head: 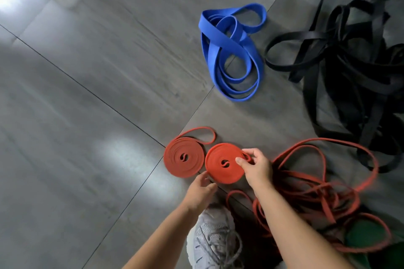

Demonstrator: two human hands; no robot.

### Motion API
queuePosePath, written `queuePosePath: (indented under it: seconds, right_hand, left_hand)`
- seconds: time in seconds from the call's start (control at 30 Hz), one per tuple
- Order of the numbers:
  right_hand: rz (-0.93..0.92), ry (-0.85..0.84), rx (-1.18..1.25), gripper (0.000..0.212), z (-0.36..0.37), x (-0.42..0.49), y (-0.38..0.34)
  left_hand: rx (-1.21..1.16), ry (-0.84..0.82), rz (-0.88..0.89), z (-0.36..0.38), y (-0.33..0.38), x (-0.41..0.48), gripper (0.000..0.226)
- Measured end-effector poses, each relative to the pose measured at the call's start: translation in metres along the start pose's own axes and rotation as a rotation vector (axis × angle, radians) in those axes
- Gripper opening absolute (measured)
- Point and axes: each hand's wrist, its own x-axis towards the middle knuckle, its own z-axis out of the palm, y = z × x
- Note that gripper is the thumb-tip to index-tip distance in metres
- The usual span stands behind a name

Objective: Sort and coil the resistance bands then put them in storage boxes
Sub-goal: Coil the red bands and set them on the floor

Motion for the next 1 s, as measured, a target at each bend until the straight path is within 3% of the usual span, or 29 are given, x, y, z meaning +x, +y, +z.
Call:
queuePosePath:
  seconds: [0.2, 0.3, 0.4, 0.5, 0.63, 0.77, 0.87, 1.0]
  right_hand:
    - [-0.186, 0.099, -0.241, 0.022, 0.007, 0.004, -0.018]
    - [-0.155, 0.058, -0.316, 0.024, 0.005, 0.010, -0.026]
    - [-0.118, 0.021, -0.414, 0.034, 0.000, 0.013, -0.024]
    - [-0.104, 0.017, -0.433, 0.032, -0.002, 0.016, -0.024]
    - [-0.130, -0.049, -0.394, 0.021, -0.006, 0.018, -0.020]
    - [-0.203, -0.101, -0.357, 0.032, -0.022, 0.018, -0.010]
    - [-0.226, -0.017, -0.332, 0.033, -0.042, 0.018, -0.003]
    - [-0.327, 0.159, -0.467, 0.014, -0.079, 0.001, 0.016]
  left_hand:
    - [0.042, 0.042, 0.076, -0.002, -0.002, 0.005, 0.029]
    - [0.087, 0.030, 0.102, -0.002, -0.002, 0.008, 0.024]
    - [0.331, 0.162, 0.175, 0.000, -0.001, 0.011, 0.023]
    - [0.655, 0.311, 0.280, 0.003, 0.005, 0.014, 0.045]
    - [0.945, 0.165, 0.405, 0.018, 0.014, 0.020, 0.061]
    - [1.269, 0.095, 0.441, 0.030, 0.008, 0.029, 0.075]
    - [1.335, 0.118, 0.448, 0.028, 0.003, 0.033, 0.074]
    - [1.403, 0.125, 0.444, 0.024, 0.000, 0.037, 0.078]
